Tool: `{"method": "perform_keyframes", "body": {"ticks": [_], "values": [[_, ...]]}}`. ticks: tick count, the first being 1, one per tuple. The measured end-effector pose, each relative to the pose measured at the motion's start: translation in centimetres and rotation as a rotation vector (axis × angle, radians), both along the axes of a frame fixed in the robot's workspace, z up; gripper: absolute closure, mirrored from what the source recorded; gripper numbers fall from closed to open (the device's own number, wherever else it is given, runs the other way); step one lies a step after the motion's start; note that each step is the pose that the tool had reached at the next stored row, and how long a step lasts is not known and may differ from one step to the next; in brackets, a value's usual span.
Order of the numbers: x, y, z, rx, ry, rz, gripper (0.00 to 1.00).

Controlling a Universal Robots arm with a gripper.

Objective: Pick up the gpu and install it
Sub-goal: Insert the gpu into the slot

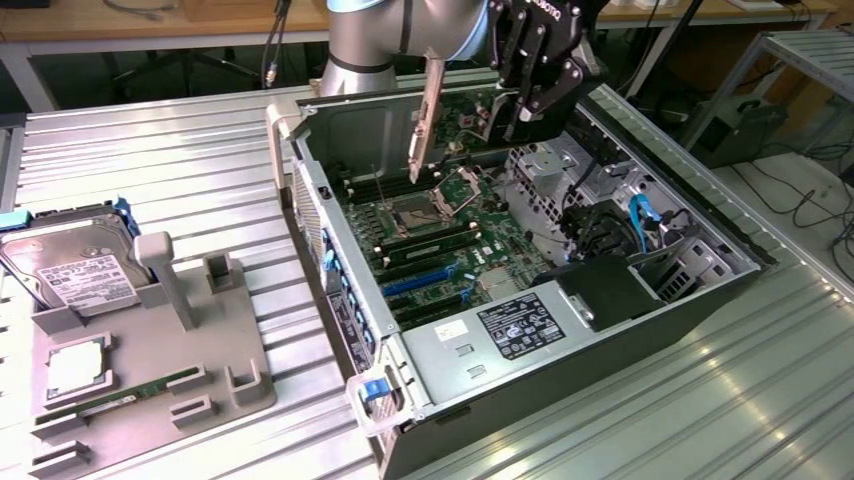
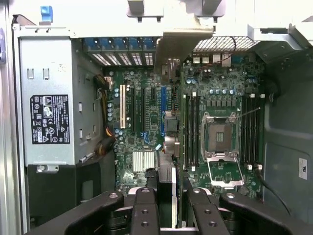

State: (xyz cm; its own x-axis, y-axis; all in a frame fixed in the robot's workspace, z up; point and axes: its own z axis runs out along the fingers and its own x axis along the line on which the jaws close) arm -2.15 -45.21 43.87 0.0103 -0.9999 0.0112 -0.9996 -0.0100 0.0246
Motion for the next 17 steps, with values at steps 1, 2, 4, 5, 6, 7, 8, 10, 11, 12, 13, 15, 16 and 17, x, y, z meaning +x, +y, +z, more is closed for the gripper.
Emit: {"method": "perform_keyframes", "body": {"ticks": [1, 2, 4, 5, 6, 7, 8, 10, 11, 12, 13, 15, 16, 17], "values": [[0.0, 0.0, 0.0, 0.0, 0.0, 0.004, 0.72], [0.0, 0.0, 0.0, 0.0, 0.0001, 0.009, 0.72], [0.0, 0.0, 0.0, 0.0, 0.0, 0.017, 0.72], [0.0, 0.0, -0.01, 0.0, 0.0, 0.019, 0.72], [0.0, 0.01, -0.04, 0.0, -0.0001, 0.019, 0.72], [0.0, 0.01, -0.11, -0.0004, -0.0011, 0.019, 0.72], [0.0, 0.01, -0.19, -0.0015, -0.0038, 0.019, 0.72], [0.0, 0.02, -0.34, -0.0022, -0.0093, 0.019, 0.72], [0.0, 0.02, -0.42, -0.0024, -0.012, 0.019, 0.72], [0.0, 0.01, -0.55, -0.0024, -0.014, 0.019, 0.72], [0.0, 0.01, -0.63, -0.0024, -0.0147, 0.019, 0.72], [0.0, 0.01, -0.85, -0.0024, -0.016, 0.019, 0.72], [0.0, 0.01, -0.97, -0.0023, -0.0166, 0.019, 0.72], [0.0, 0.01, -1.1, -0.0023, -0.0171, 0.019, 0.72]]}}
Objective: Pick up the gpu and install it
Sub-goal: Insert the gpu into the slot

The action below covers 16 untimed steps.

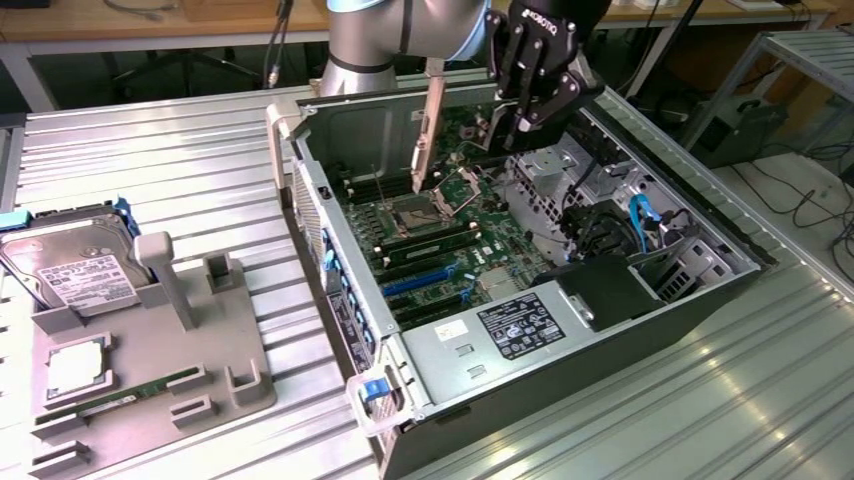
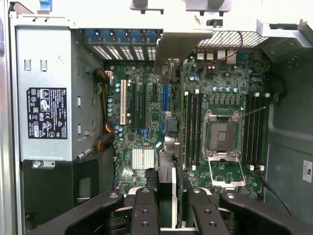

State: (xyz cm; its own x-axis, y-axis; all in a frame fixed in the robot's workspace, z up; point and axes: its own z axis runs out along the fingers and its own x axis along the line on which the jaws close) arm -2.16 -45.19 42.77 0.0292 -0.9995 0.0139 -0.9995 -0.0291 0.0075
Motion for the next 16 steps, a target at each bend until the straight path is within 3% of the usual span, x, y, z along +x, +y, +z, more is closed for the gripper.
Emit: {"method": "perform_keyframes", "body": {"ticks": [16], "values": [[0.0, 0.06, -1.6, -0.0001, -0.0004, -0.005, 0.72]]}}
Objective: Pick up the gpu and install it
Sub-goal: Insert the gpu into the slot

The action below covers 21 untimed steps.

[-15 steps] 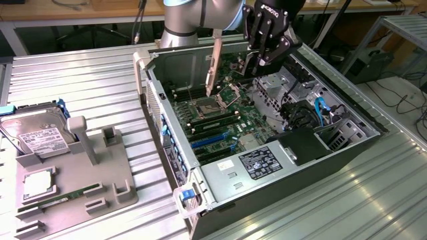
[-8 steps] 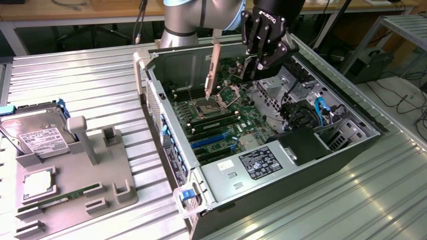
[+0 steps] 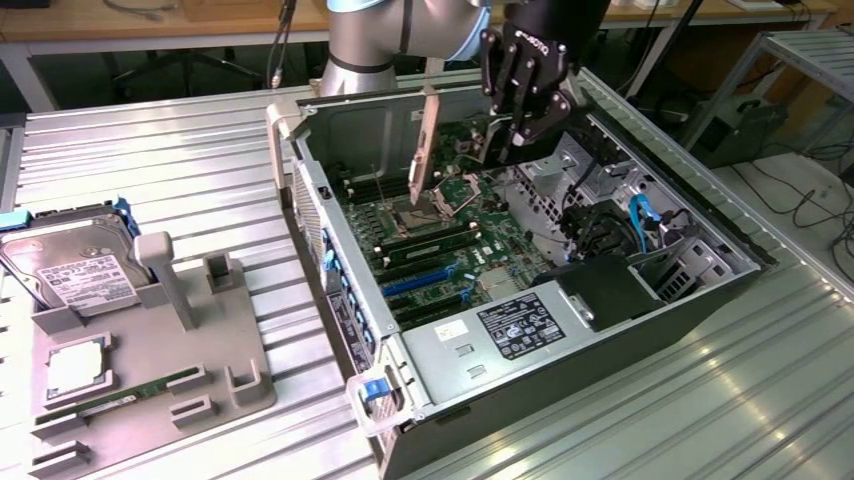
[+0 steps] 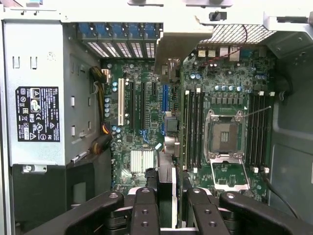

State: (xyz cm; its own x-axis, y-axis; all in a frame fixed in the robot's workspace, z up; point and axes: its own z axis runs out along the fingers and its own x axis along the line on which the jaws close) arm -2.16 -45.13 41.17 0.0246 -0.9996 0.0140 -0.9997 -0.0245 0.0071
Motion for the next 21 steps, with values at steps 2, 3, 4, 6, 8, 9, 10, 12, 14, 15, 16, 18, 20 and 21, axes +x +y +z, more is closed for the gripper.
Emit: {"method": "perform_keyframes", "body": {"ticks": [2, 3, 4, 6, 8, 9, 10, 12, 14, 15, 16, 18, 20, 21], "values": [[0.0, 0.0, -0.08, 0.0, 0.0, 0.0, 0.72], [0.0, 0.0, -0.13, 0.0, 0.0, 0.0, 0.72], [0.0, 0.0, -0.18, 0.0, 0.0, 0.0, 0.72], [0.0, 0.0, -0.29, 0.0, 0.0, 0.0, 0.72], [0.0, 0.0, -0.37, 0.0, 0.0, 0.0, 0.72], [0.0, 0.0, -0.41, 0.0, 0.0, 0.0, 0.72], [0.0, 0.0, -0.46, 0.0, 0.0, 0.0, 0.72], [0.0, 0.0, -0.54, 0.0001, -0.0001, 0.0, 0.72], [0.0, 0.0, -0.62, 0.0001, 0.0, 0.0, 0.72], [0.0, 0.0, -0.65, 0.0001, 0.0, 0.0, 0.72], [0.0, 0.0, -0.68, 0.0, 0.0, 0.0, 0.72], [0.0, 0.0, -0.75, 0.0001, 0.0, 0.0, 0.72], [0.0, 0.0, -0.82, 0.0, 0.0, 0.0, 0.72], [0.0, 0.0, -0.85, 0.0, 0.0, 0.0, 0.72]]}}
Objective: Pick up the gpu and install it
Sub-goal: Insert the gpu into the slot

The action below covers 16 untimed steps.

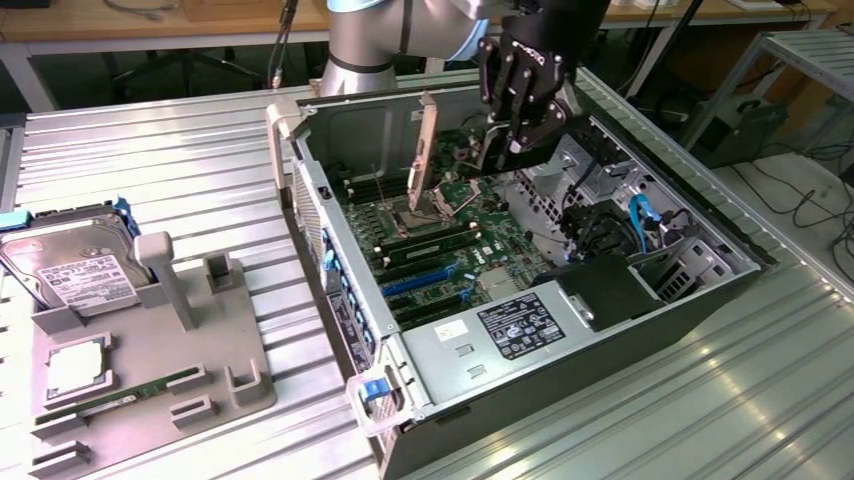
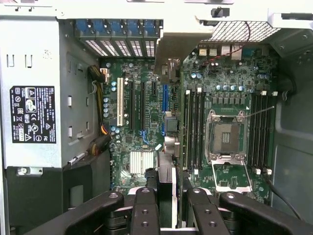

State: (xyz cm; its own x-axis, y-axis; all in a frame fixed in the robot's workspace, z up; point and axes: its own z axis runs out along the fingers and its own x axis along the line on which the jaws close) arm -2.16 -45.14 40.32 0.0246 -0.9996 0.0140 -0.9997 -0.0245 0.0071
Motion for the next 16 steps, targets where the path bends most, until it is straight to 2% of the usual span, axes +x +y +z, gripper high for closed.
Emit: {"method": "perform_keyframes", "body": {"ticks": [16], "values": [[0.0, 0.0, -0.69, 0.0, 0.0, 0.0, 0.72]]}}
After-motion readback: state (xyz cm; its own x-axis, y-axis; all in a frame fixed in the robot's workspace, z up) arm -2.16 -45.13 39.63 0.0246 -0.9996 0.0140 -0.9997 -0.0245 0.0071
